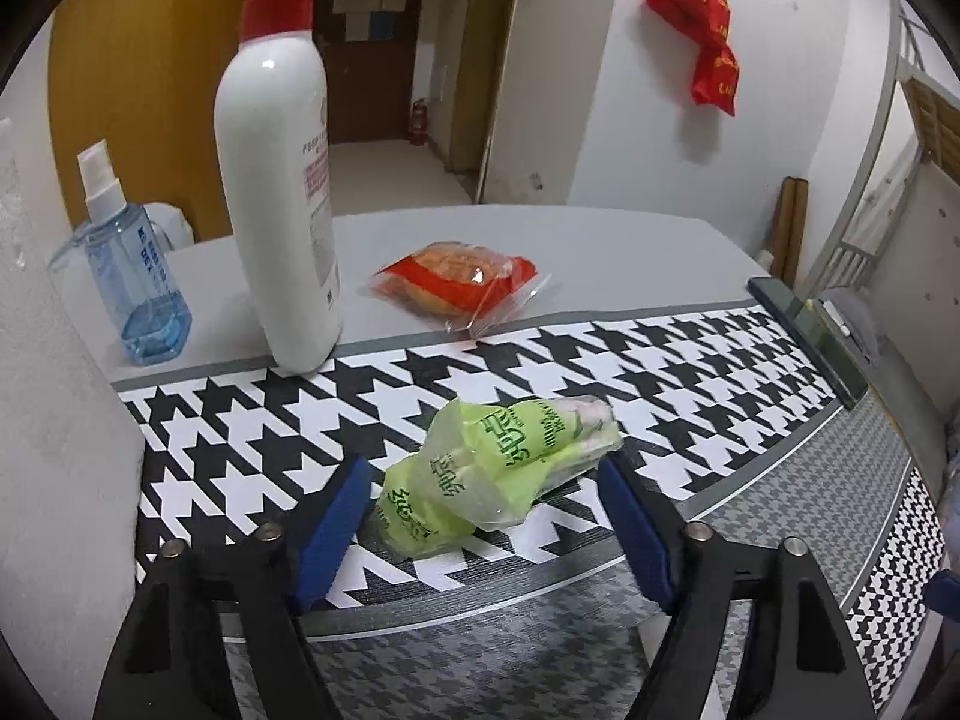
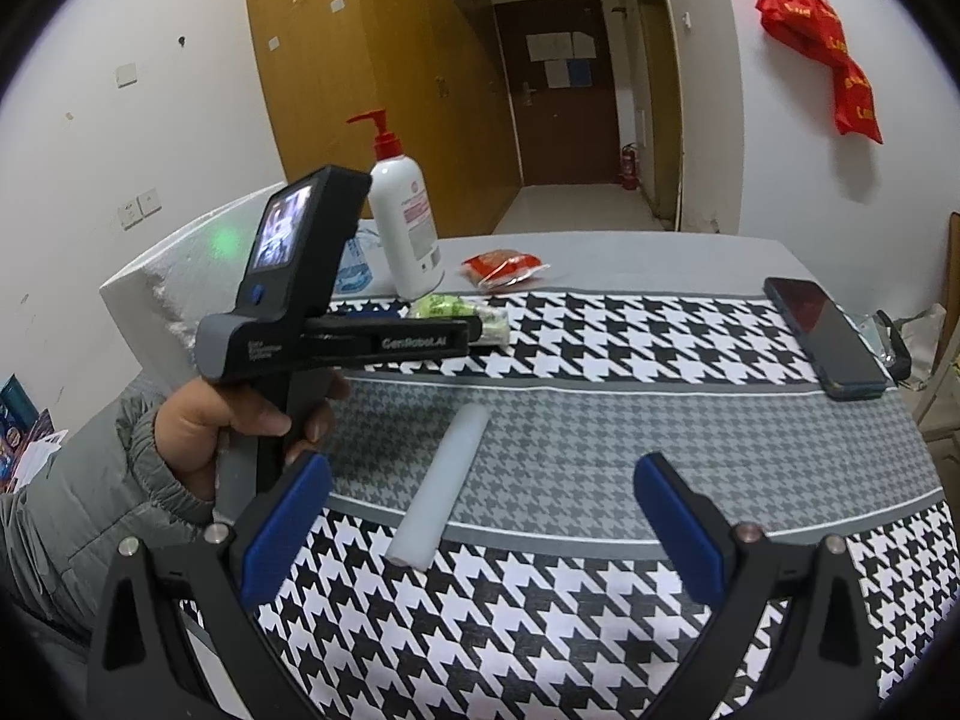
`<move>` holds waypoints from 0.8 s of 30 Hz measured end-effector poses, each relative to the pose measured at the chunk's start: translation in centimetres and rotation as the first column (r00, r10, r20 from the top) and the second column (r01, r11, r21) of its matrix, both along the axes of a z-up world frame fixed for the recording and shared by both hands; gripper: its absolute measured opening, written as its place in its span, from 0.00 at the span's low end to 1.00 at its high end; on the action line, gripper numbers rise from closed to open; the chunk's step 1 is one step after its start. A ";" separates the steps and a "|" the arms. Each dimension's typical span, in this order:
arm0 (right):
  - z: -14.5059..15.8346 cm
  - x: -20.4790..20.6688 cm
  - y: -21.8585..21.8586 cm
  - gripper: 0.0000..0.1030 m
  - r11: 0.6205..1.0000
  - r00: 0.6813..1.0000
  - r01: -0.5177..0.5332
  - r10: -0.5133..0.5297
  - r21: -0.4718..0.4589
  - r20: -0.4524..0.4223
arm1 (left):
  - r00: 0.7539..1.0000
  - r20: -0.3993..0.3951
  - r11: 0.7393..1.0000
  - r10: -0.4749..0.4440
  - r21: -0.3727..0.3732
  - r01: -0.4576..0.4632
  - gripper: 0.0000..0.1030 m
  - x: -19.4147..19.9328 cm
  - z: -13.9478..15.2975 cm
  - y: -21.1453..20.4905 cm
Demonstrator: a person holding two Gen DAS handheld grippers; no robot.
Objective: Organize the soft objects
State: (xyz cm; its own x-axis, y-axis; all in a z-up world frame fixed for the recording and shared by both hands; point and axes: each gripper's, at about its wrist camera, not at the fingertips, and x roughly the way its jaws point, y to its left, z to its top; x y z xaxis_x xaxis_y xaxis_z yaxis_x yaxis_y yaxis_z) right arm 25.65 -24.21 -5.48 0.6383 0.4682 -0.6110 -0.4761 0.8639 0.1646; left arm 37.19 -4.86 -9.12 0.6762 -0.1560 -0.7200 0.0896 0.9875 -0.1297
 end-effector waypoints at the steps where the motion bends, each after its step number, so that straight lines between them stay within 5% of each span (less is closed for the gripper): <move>1: -0.1 0.0 0.0 0.99 1.000 1.000 -0.002 0.002 0.000 -0.002 | 1.000 -0.008 1.000 0.007 0.006 -0.007 0.74 0.1 -0.1 0.0; 7: -0.5 0.3 -0.1 0.99 1.000 1.000 0.003 -0.003 0.011 -0.020 | 0.998 -0.059 1.000 0.020 0.003 -0.020 0.70 0.9 -0.9 0.2; 18: 0.0 -0.5 0.0 0.99 1.000 1.000 0.009 -0.009 0.000 -0.013 | 0.998 -0.054 0.999 0.027 -0.029 -0.029 0.19 0.8 -0.8 0.9; 24: 0.2 -0.6 0.3 0.99 1.000 1.000 0.017 -0.017 -0.018 -0.008 | 1.000 -0.002 0.999 0.027 -0.037 -0.027 0.19 -0.5 0.2 1.5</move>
State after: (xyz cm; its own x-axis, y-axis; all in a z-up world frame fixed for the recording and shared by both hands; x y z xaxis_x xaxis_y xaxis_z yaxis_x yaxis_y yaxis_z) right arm 25.01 -23.92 -5.31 0.6413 0.4463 -0.6241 -0.4597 0.8748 0.1532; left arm 36.68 -3.33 -8.95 0.6797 -0.1646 -0.7148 0.0632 0.9840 -0.1666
